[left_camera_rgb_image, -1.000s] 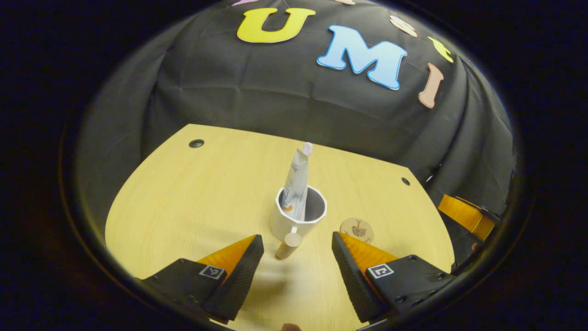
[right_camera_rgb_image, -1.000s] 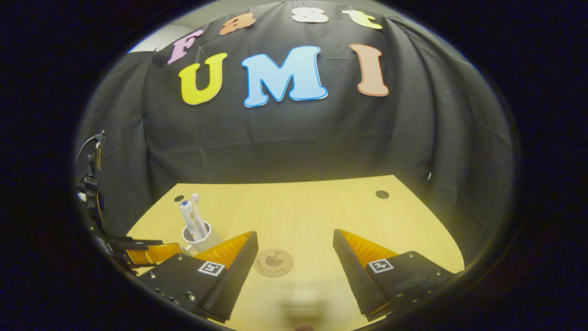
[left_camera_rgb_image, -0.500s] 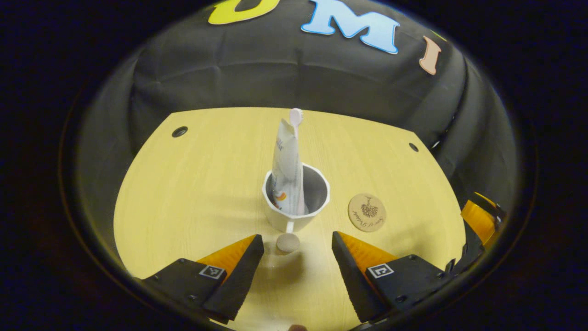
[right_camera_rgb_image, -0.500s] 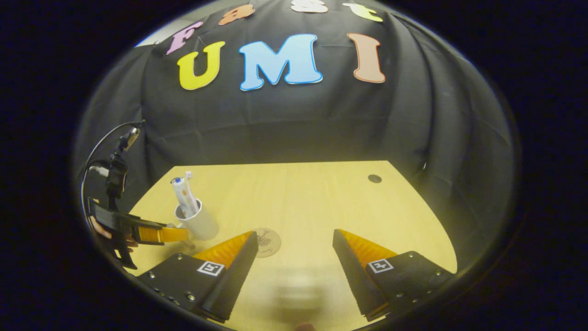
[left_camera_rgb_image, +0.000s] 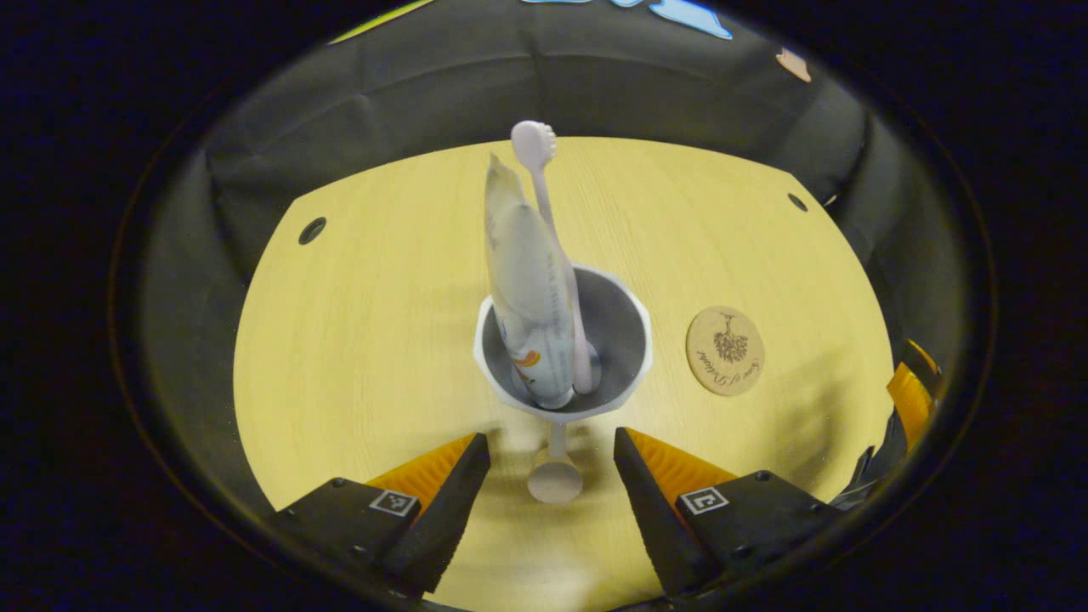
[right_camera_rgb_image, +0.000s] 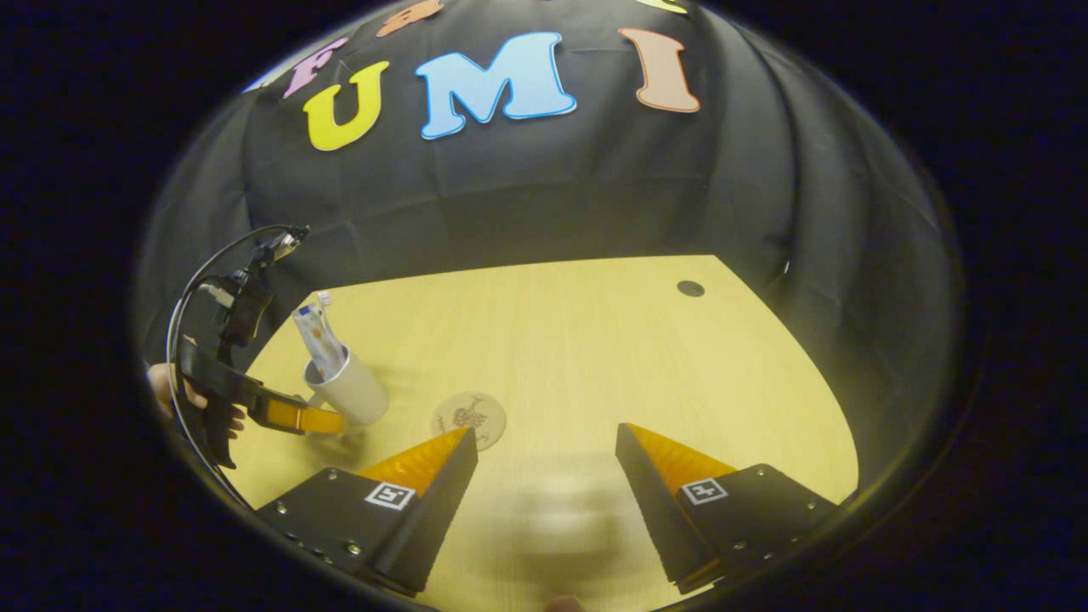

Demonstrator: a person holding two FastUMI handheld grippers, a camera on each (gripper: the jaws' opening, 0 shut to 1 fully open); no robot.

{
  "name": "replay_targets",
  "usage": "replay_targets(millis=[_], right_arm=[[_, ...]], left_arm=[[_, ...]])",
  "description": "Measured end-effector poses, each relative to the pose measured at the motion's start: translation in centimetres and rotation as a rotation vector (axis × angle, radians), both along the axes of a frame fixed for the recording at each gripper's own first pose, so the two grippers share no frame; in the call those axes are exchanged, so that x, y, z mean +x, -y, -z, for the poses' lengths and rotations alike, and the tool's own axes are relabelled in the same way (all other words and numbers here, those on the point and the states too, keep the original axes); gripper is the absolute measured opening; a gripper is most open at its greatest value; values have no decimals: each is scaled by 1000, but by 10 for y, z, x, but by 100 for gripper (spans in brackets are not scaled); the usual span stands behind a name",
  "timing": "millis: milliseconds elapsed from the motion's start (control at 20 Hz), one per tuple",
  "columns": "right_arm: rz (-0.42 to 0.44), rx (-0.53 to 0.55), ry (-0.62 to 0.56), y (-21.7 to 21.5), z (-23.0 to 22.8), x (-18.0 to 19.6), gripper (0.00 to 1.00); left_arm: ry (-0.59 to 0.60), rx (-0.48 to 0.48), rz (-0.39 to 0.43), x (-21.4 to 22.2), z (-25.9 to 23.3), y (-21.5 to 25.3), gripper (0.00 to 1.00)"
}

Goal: Put the toothbrush and toothpaste on the desktop into the cup, then pick up the cup and place it on the coaster on the desktop.

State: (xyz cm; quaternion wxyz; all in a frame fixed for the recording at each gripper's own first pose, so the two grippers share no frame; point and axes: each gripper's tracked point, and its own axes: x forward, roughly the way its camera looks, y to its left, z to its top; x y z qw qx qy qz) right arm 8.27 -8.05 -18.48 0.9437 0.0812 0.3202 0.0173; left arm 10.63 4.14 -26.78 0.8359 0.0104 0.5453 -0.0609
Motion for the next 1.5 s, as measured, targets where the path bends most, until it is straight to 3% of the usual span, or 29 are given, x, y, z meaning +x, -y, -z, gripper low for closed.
replay_targets(millis=[150,300,350,400,450,500,550,600,700,800,850,1000,1050,1100,1250,1300,1350,1400,1500], right_arm=[[-1,10,-15,1,5,5,95],[-4,19,-32,1,11,9,98],[-2,22,-36,2,12,10,98],[0,23,-40,4,13,10,98],[4,22,-46,6,15,12,98],[6,21,-52,8,18,12,98],[10,19,-58,10,19,13,98],[13,18,-62,12,20,12,98],[21,19,-67,15,22,12,98],[22,21,-69,15,21,13,98],[21,20,-69,14,21,12,98],[15,20,-69,11,21,11,98],[14,21,-68,10,20,12,98],[15,22,-66,9,20,11,98],[18,25,-57,8,16,10,98],[18,25,-56,8,16,9,98],[18,25,-54,8,15,8,98],[17,25,-52,7,14,7,98],[16,25,-48,7,11,5,98]], left_arm=[[-9,50,41,11,8,0,100],[-29,58,41,16,18,2,77],[-37,50,38,16,20,4,82],[-44,42,36,17,21,7,68],[-51,33,38,16,24,9,74],[-57,34,34,15,25,9,60],[-60,25,31,14,25,10,64],[-59,23,24,14,26,10,58],[-53,21,20,14,29,11,31],[-57,29,24,14,28,9,37],[-56,29,18,14,28,11,31],[-67,20,10,10,29,12,36],[-55,19,0,12,29,13,42],[-53,18,2,10,29,14,34],[-40,18,5,11,23,17,34],[-31,14,13,11,21,21,39],[-21,10,21,13,17,25,28],[-15,16,34,13,15,29,39],[-3,14,59,13,10,39,39]])
